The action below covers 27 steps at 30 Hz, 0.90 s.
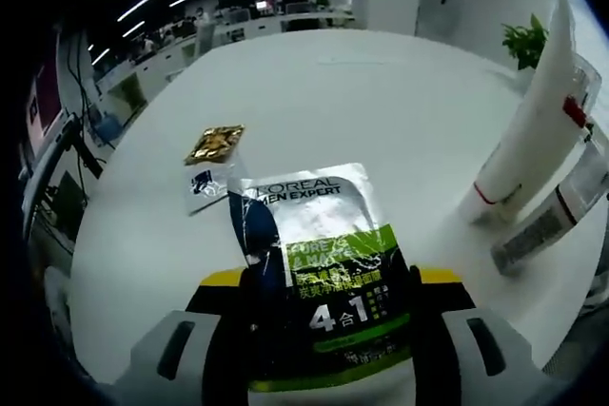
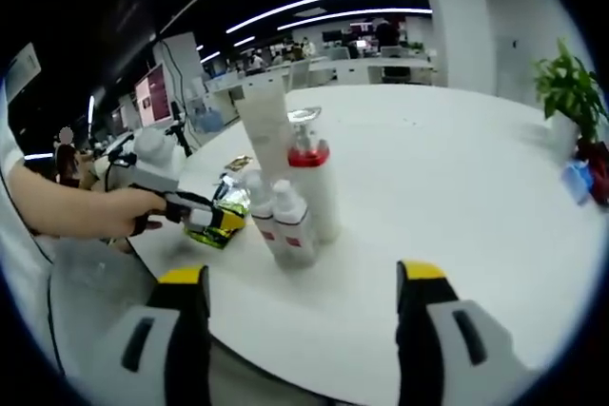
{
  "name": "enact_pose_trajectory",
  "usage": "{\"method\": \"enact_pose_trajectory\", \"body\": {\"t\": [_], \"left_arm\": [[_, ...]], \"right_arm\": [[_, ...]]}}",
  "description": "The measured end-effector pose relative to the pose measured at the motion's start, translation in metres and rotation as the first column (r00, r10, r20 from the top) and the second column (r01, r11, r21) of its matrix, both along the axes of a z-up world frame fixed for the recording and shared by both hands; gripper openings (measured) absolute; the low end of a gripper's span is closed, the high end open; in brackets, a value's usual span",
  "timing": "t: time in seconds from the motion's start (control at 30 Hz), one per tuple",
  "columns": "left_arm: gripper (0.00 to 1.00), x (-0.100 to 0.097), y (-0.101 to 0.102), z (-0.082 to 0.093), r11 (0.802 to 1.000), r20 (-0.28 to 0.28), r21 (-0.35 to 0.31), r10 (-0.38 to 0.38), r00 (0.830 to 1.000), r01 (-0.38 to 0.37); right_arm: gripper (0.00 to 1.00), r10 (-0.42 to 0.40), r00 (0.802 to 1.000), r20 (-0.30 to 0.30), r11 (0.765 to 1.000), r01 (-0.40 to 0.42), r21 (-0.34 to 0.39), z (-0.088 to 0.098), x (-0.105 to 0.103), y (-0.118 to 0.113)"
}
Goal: Arrange the skincare products in the storage area until every visible bottle or jar stands upright without overlapping.
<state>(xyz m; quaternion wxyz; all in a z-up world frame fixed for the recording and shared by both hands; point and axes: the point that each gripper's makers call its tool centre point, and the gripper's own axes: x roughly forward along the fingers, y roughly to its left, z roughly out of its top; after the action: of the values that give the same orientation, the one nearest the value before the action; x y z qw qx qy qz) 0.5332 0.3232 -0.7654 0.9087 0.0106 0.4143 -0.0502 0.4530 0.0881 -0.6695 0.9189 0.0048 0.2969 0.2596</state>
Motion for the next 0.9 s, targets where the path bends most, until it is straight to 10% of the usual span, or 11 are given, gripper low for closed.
{"method": "enact_pose_trajectory", "body": {"t": [0.27,0.9], "left_arm": [[0.32,-0.003,0.005,0.007,0.996,0.018,-0.080,0.038,0.999,-0.036],[0.13,-0.021,0.005,0.017,0.987,0.037,-0.158,-0.005,0.999,0.010]], "right_arm": [[0.80,-0.003,1.000,0.008,1.000,0.003,0.002,0.003,-0.009,0.001],[0.80,0.015,0.998,0.061,1.000,-0.015,0.001,0.022,-0.015,0.008]]}}
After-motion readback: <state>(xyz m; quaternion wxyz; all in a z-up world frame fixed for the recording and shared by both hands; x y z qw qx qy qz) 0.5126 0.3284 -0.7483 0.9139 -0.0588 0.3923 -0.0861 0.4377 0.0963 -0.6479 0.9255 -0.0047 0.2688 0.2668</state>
